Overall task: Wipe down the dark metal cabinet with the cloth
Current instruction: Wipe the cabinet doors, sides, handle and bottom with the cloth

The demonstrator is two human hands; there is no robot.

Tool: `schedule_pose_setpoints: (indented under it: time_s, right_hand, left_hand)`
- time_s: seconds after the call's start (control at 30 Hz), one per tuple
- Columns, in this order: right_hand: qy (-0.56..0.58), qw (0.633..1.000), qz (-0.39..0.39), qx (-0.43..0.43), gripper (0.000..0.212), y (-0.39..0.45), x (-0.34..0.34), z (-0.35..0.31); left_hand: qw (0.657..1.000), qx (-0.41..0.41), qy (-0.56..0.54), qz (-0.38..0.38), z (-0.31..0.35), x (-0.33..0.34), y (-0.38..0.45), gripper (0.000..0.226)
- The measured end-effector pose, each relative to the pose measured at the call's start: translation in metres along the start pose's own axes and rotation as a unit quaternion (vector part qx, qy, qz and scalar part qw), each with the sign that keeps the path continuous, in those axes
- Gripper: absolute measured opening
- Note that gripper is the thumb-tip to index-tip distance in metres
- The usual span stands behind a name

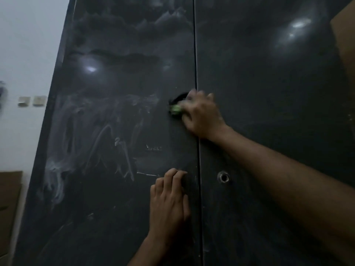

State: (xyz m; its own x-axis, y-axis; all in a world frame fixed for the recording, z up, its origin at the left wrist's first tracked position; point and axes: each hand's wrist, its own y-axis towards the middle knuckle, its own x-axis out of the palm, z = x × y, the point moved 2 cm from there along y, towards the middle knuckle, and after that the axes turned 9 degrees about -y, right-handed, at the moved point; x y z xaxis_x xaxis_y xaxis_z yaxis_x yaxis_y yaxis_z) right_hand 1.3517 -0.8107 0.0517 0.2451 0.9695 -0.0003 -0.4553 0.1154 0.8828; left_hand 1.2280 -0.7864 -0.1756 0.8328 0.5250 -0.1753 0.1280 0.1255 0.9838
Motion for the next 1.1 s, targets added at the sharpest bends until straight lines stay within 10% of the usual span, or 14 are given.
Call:
schedule_pose_setpoints:
  time_s: [0.07, 0.13, 0.27, 0.33, 0.53, 0.77, 0.97, 1.1]
  right_hand:
    - [0.003, 0.98, -0.007, 0.197, 0.034, 0.035, -0.005, -0.002]
    - [0.031, 0.981, -0.025, 0.191, 0.037, 0.043, -0.006, -0.028]
    - [0.143, 0.952, -0.073, -0.26, 0.038, -0.03, -0.004, -0.068]
    - [0.109, 0.934, -0.068, -0.333, 0.036, -0.041, -0.006, -0.041]
    - [0.073, 0.993, -0.007, 0.09, 0.037, 0.016, 0.0, -0.018]
    - [0.14, 0.945, -0.108, -0.274, 0.032, -0.05, -0.018, -0.054]
    - [0.36, 0.931, 0.016, 0.062, 0.025, -0.066, -0.04, -0.054]
    - [0.502, 0.841, 0.008, 0.199, 0.015, -0.068, -0.047, -0.097]
  left_hand:
    - [1.0, 0.0, -0.012, -0.006, -0.001, -0.002, -0.001, 0.052]
    - [1.0, 0.002, -0.011, -0.019, -0.003, -0.004, -0.001, 0.055]
    - [0.999, -0.004, -0.036, -0.023, -0.004, -0.005, -0.001, 0.055]
    - [0.998, -0.001, -0.054, -0.016, -0.005, -0.004, 0.0, 0.055]
    - [0.997, -0.002, -0.083, 0.002, -0.007, -0.001, -0.003, 0.057]
    - [0.995, -0.017, -0.097, 0.013, -0.008, -0.009, -0.004, 0.045]
    - [0.963, -0.104, -0.219, 0.119, 0.0, -0.033, 0.023, 0.047]
    - [0.845, -0.214, -0.481, 0.095, 0.015, -0.052, 0.069, 0.039]
